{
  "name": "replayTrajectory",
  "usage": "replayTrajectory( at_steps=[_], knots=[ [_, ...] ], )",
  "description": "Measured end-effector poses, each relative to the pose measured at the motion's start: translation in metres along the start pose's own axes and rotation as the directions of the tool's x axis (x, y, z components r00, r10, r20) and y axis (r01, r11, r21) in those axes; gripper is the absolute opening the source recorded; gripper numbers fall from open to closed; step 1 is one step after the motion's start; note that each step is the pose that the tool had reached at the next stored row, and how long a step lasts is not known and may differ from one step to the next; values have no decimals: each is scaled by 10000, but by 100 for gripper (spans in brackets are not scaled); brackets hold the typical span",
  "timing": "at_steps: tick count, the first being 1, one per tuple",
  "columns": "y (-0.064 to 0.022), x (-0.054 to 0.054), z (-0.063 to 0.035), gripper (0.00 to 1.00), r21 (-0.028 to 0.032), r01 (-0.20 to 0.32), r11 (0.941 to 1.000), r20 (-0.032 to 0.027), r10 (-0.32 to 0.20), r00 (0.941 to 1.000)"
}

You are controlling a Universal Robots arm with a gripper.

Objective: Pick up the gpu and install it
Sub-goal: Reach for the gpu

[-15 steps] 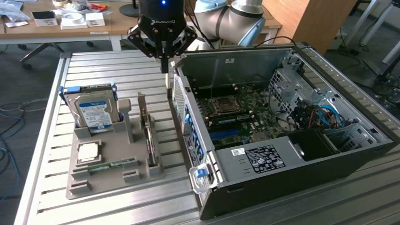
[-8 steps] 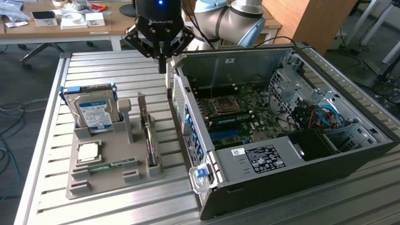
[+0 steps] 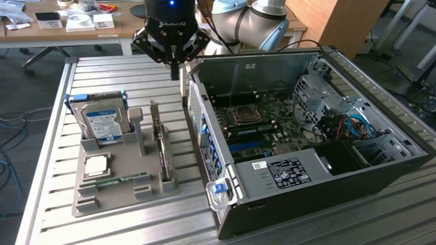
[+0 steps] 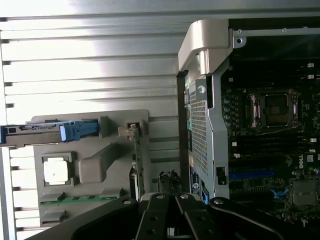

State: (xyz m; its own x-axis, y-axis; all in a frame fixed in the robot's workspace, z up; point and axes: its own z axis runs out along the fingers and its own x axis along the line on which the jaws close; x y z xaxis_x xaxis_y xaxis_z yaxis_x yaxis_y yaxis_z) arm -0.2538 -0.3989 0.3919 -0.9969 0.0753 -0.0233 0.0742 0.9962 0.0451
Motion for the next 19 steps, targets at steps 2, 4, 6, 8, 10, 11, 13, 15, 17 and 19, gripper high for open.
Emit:
replayTrajectory(
  at_steps=[2, 4, 6, 8, 10, 11, 13, 15, 17, 19],
  knots=[
    [0, 0, 0, 11, 0, 0, 10000, 0, 0, 10000],
    [0, 0, 0, 11, 0, 0, 10000, 0, 0, 10000],
    [0, 0, 0, 11, 0, 0, 10000, 0, 0, 10000],
    [0, 2, 1, 11, -1, 0, 10000, 1, 0, 10000],
    [-1, 11, 0, 11, 0, -2, 10000, 0, 2, 10000],
    [-1, 20, 0, 11, 1, -2, 10000, 0, 2, 10000],
    [-3, 43, 1, 11, 0, 0, 10000, 1, 0, 10000],
    [-6, 72, 1, 11, 0, 0, 10000, 0, 0, 10000],
    [-8, 103, 2, 11, -1, 0, 10000, 1, 0, 10000],
    [-10, 136, 1, 11, 0, 0, 10000, 0, 0, 10000]
  ],
)
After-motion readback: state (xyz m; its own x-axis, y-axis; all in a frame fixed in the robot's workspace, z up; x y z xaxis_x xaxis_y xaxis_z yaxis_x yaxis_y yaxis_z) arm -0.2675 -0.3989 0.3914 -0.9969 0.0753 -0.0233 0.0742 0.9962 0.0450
